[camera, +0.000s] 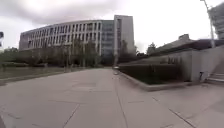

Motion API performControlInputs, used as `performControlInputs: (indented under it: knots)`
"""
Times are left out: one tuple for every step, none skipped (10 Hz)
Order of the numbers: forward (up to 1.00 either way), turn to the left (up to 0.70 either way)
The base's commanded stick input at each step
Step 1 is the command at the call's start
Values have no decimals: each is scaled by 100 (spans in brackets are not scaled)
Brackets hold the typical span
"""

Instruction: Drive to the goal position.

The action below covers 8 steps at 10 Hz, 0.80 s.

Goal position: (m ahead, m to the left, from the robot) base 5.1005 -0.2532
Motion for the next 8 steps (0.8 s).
performControlInputs:
  knots:
    - [100,5]
    - [100,5]
    - [100,5]
    - [100,5]
    - [100,4]
    - [100,4]
    - [100,1]
    - [100,0]
